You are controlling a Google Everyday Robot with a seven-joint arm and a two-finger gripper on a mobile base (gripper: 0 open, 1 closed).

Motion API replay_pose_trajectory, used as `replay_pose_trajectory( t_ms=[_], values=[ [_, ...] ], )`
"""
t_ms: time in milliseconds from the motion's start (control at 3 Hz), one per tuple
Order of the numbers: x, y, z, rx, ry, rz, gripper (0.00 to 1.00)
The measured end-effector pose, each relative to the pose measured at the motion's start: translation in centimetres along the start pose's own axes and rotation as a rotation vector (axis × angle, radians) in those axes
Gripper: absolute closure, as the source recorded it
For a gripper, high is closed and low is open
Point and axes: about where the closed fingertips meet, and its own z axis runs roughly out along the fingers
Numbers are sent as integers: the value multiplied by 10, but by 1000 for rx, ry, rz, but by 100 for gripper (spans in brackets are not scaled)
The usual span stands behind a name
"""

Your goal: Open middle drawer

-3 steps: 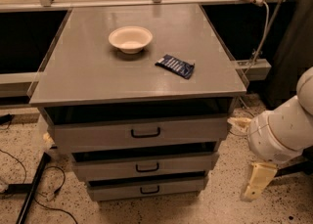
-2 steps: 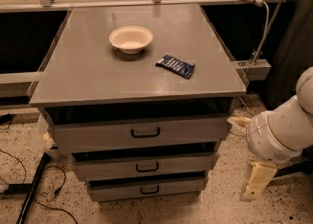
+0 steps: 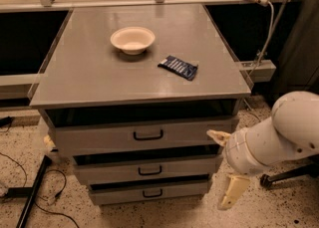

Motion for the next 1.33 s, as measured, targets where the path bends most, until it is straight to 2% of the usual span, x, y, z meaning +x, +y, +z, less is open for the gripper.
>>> replay_pose_trajectory(
  t_ms=[333, 667, 1000, 1333],
  values=[
    [1, -3, 38, 33, -55, -39, 0],
    [13, -3, 74, 48, -78, -53, 0],
    [31, -5, 107, 56, -62, -25, 0],
    [31, -5, 107, 56, -62, -25, 0]
  ],
)
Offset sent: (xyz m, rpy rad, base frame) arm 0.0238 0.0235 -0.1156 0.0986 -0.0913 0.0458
